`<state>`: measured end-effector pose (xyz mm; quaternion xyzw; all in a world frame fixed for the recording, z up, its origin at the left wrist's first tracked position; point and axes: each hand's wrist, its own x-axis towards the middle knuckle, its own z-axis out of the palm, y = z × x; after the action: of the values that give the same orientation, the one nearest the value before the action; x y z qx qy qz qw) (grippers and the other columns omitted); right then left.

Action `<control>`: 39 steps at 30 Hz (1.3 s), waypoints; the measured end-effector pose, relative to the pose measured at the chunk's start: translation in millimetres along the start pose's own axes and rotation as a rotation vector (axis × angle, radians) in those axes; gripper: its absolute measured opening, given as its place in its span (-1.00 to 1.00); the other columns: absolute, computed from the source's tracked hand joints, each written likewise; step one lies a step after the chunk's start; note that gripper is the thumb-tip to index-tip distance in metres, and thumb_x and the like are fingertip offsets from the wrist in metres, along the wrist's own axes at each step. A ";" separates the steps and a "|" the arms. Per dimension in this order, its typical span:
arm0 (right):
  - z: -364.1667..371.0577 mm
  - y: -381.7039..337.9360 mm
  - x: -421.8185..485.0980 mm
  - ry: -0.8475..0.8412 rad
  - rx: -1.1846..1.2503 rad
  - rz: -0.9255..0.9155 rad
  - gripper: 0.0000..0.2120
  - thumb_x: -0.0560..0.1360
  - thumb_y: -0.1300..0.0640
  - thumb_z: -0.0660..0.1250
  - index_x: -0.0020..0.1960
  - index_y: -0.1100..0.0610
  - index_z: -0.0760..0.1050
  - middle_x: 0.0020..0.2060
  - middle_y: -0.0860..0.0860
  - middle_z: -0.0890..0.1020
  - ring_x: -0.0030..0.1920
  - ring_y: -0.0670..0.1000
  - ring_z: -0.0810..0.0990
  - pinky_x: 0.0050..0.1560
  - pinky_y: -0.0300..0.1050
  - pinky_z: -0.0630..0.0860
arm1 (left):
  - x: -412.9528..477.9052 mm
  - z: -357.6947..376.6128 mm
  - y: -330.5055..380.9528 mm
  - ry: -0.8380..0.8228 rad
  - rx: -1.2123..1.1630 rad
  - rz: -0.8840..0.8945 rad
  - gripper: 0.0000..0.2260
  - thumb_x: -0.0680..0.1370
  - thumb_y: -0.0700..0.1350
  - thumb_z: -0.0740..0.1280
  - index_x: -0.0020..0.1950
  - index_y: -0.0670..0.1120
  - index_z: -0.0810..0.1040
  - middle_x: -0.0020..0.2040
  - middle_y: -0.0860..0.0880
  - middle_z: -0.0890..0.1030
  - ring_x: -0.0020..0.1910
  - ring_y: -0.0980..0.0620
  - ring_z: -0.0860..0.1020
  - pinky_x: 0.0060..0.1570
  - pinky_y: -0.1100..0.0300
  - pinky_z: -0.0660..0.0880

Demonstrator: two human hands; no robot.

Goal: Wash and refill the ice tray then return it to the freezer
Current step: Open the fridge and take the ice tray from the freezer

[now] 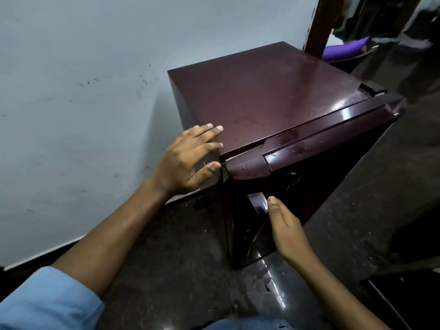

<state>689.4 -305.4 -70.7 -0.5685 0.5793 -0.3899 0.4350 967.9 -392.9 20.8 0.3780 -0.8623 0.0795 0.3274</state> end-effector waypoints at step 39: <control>59.0 35.5 31.6 0.182 0.430 -0.022 -0.33 0.58 -0.23 0.24 -0.41 0.32 0.34 -0.53 0.15 0.44 -0.48 0.08 0.41 -0.40 -0.08 0.34 | 101.3 51.1 -32.3 -0.729 -0.008 -0.126 -0.53 0.76 0.23 -0.08 0.69 0.33 0.00 0.74 0.17 -0.09 0.72 0.03 -0.14 0.63 -0.30 -0.24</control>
<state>734.7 -332.7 -124.9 -0.4318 0.5135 -0.5586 0.4877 914.1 -496.0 41.0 0.4325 -0.8977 -0.0839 0.0046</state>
